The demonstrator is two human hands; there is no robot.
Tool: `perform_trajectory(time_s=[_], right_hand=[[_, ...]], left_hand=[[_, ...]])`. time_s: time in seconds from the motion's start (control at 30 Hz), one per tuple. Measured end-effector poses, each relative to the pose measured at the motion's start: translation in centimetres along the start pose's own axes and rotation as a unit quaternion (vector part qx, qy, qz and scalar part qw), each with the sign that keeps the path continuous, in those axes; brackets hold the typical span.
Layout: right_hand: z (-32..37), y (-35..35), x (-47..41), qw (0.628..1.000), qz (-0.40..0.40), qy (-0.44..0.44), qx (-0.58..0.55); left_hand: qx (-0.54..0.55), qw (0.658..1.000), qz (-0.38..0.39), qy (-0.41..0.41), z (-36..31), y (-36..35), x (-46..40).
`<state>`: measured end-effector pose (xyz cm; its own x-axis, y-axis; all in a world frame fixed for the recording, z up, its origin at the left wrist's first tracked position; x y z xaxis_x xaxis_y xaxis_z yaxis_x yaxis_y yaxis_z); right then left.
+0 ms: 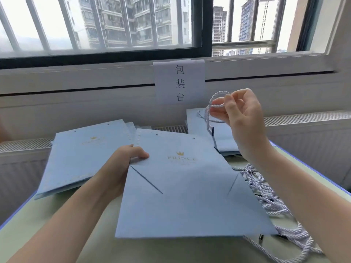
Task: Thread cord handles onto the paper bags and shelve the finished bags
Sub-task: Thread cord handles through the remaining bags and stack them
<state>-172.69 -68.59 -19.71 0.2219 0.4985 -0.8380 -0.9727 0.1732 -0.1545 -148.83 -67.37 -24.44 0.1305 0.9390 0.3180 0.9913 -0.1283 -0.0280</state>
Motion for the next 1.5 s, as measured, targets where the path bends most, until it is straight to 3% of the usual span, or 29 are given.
perform_trajectory(time_s=[0.13, 0.17, 0.33, 0.47, 0.53, 0.6, 0.67, 0.77, 0.83, 0.97, 1.17, 1.3, 1.43, 1.5], right_hand=[[-0.1, -0.7, 0.6, 0.997, 0.061, -0.037, 0.01], [-0.1, -0.9, 0.8, 0.995, 0.083, -0.05, 0.025], [-1.7, -1.9, 2.9, 0.966, 0.191, -0.146, 0.098], [-2.2, -2.7, 4.1, 0.948, 0.244, -0.177, 0.106], [-1.9, -3.1, 4.3, 0.945, 0.26, -0.171, 0.1], [-1.5, -3.5, 4.4, 0.946, 0.266, -0.164, 0.089], [-1.0, -3.9, 4.5, 0.947, 0.271, -0.158, 0.068], [-0.4, -4.7, 4.9, 0.945, 0.285, -0.16, 0.01], [-0.1, -4.9, 4.9, 0.944, 0.29, -0.157, -0.008], [-1.0, -3.3, 3.8, 0.962, 0.223, -0.154, 0.024], [-2.5, -1.1, 2.5, 0.977, 0.127, -0.133, 0.104], [-2.0, -2.2, 3.2, 0.943, 0.225, -0.03, 0.241], [-2.0, -4.6, 5.7, 0.905, 0.389, -0.038, 0.17], [-2.2, -5.2, 6.7, 0.877, 0.446, -0.034, 0.175]], left_hand=[[0.03, 0.986, 0.138, 0.089, 0.8, -1.8, 0.4], [0.01, 0.985, 0.142, 0.101, 1.3, -1.5, 0.1], [-0.247, 0.966, 0.013, 0.082, 1.6, -0.4, -0.8], [-0.341, 0.932, -0.118, -0.032, 0.7, 0.1, -0.9], [-0.387, 0.887, -0.202, -0.148, 0.0, 0.1, -0.6], [-0.385, 0.857, -0.227, -0.257, -0.5, -0.6, 0.2], [-0.336, 0.886, -0.16, -0.277, -0.5, -1.7, 0.6], [-0.308, 0.92, -0.021, -0.24, 0.8, -3.7, -0.1], [-0.251, 0.938, 0.018, -0.237, 1.4, -4.4, -0.2], [-0.117, 0.977, 0.006, -0.176, 1.2, -2.8, -0.6], [-0.087, 0.982, -0.053, -0.161, 0.8, -0.9, -1.2], [-0.127, 0.977, -0.058, -0.164, 1.2, -1.5, -0.9], [-0.157, 0.975, 0.02, -0.158, 1.7, -3.5, -0.6], [-0.211, 0.958, 0.015, -0.194, 2.0, -4.1, -0.8]])
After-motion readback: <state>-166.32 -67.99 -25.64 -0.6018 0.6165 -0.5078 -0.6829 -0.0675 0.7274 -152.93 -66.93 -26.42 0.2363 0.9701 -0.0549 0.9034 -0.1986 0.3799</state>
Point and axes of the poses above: each hand's wrist, its own x-axis away from the middle knuckle, its own y-axis out of the back of the hand, z = x × y, the point moved 3 cm from there along -x, towards the middle knuckle, and after that the axes turned 14 degrees about y, right-handed, at the moved point
